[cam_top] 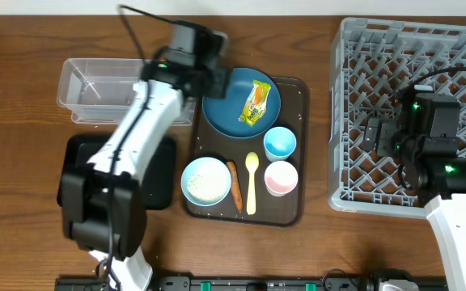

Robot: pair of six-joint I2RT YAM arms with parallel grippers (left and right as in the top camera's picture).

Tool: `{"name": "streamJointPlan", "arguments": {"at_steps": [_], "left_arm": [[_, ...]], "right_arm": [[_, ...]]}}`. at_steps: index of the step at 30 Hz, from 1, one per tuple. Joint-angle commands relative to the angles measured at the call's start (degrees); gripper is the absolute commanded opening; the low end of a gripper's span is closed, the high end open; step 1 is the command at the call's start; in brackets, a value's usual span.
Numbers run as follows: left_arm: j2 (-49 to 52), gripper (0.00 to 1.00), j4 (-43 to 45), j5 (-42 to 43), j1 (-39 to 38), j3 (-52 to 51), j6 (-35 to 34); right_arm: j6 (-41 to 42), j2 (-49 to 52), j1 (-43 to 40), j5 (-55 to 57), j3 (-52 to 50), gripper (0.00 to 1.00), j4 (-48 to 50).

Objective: Sort waste into correct bins and load items into the dishwasher rack
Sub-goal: 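Reach the left gripper back and grasp the Pandan cake wrapper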

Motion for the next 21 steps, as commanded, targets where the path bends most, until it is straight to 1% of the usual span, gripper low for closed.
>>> {"name": "streamJointPlan", "arguments": {"at_steps": [1,13,21], "left_arm": [[5.01,0.50,-0.13,1.70,-1.90,-0.15,0.96],[13.66,0.51,-0.13,1.70,-6.93,-0.15,0.94],[15.04,0.49,0.28,1.46,-8.11,-0.15,0.96]], "right_arm": [[-0.66,-0.46,0.85,0.59,1.07,0.99,-0.15],[-0.68,-0.46,0.85,0.59,1.07,0.99,-0.04],[-0.68,-0.46,0.85,0.59,1.07,0.99,-0.07]]}}
